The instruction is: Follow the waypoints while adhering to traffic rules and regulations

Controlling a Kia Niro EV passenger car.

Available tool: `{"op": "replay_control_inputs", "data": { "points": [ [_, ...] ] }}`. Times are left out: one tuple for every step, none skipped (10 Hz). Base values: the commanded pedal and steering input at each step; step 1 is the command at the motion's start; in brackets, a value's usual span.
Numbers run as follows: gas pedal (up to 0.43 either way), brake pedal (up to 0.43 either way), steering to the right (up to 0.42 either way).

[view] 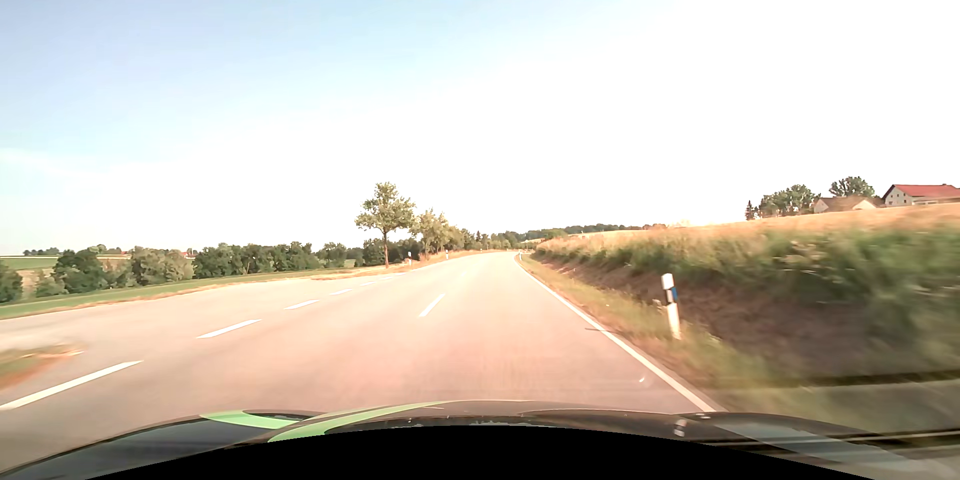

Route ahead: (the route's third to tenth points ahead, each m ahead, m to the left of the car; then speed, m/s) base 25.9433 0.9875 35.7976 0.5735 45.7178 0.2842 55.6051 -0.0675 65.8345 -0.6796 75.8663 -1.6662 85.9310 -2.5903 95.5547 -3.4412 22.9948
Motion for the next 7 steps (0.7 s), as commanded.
{"op": "replay_control_inputs", "data": {
  "points": [
    [0.169, 0.000, 0.005],
    [0.228, 0.000, 0.005],
    [0.339, 0.000, 0.005],
    [0.339, 0.000, 0.005],
    [0.339, 0.000, 0.005],
    [0.350, 0.000, 0.005],
    [0.350, 0.000, 0.005]
  ]
}}
